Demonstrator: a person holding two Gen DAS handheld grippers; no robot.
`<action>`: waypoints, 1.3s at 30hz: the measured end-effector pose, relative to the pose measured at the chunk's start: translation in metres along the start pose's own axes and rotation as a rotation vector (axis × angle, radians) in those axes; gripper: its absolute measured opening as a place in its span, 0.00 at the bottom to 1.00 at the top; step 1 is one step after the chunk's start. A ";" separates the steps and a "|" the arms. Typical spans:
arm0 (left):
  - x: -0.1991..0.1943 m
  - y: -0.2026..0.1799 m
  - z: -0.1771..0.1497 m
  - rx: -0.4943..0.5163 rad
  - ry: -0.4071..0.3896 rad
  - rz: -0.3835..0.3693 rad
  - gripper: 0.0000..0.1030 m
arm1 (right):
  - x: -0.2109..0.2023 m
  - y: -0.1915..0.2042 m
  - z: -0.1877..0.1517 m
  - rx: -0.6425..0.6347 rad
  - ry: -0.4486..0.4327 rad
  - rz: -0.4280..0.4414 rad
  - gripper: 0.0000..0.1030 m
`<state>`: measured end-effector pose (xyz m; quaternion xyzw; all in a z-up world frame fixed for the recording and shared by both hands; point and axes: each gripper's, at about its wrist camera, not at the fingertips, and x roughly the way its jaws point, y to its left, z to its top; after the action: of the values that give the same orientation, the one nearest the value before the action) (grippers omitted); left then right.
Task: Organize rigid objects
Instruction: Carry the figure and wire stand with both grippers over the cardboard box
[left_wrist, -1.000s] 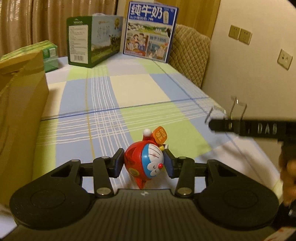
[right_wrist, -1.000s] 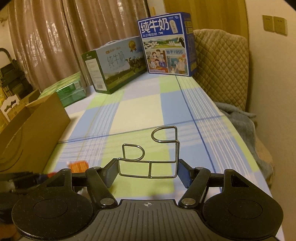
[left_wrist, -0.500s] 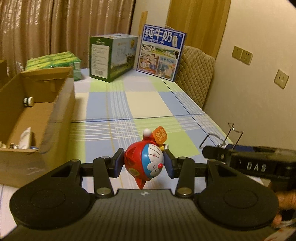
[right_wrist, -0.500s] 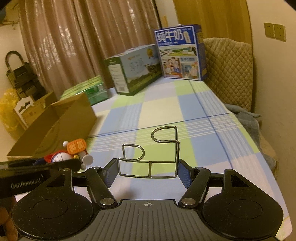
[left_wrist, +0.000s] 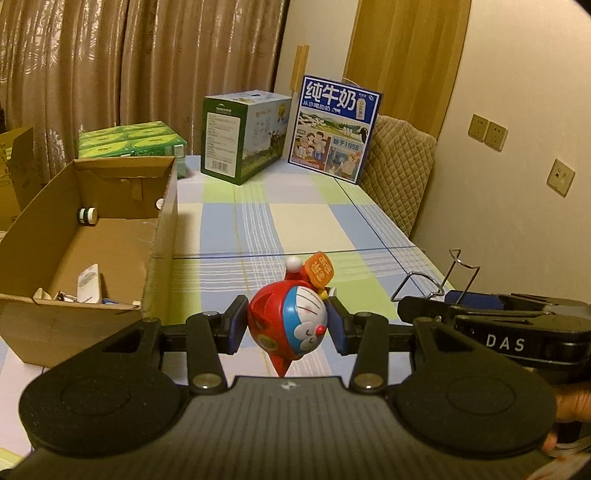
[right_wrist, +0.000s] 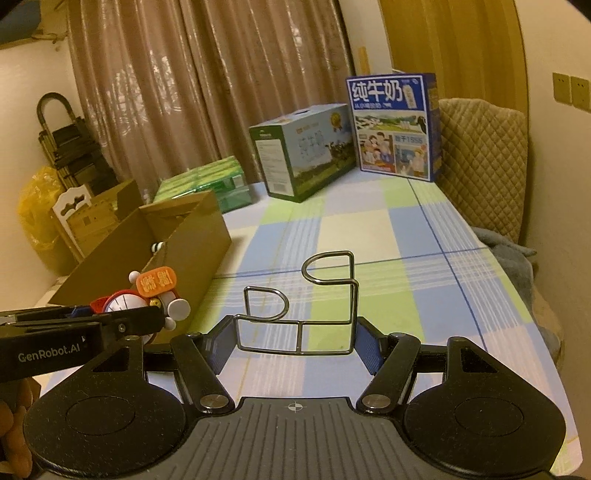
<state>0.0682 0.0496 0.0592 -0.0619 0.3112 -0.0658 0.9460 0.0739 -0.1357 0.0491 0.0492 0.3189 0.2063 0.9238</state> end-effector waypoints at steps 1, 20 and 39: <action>-0.002 0.001 0.001 -0.001 -0.003 0.000 0.39 | 0.000 0.002 0.001 -0.004 0.000 0.002 0.63; -0.033 0.053 0.019 -0.003 -0.045 0.054 0.39 | 0.014 0.053 0.015 -0.093 0.017 0.094 0.63; -0.038 0.208 0.070 -0.007 -0.014 0.251 0.39 | 0.105 0.157 0.069 -0.250 0.069 0.281 0.63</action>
<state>0.0977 0.2657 0.1041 -0.0261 0.3100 0.0545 0.9488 0.1359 0.0533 0.0794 -0.0291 0.3123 0.3730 0.8732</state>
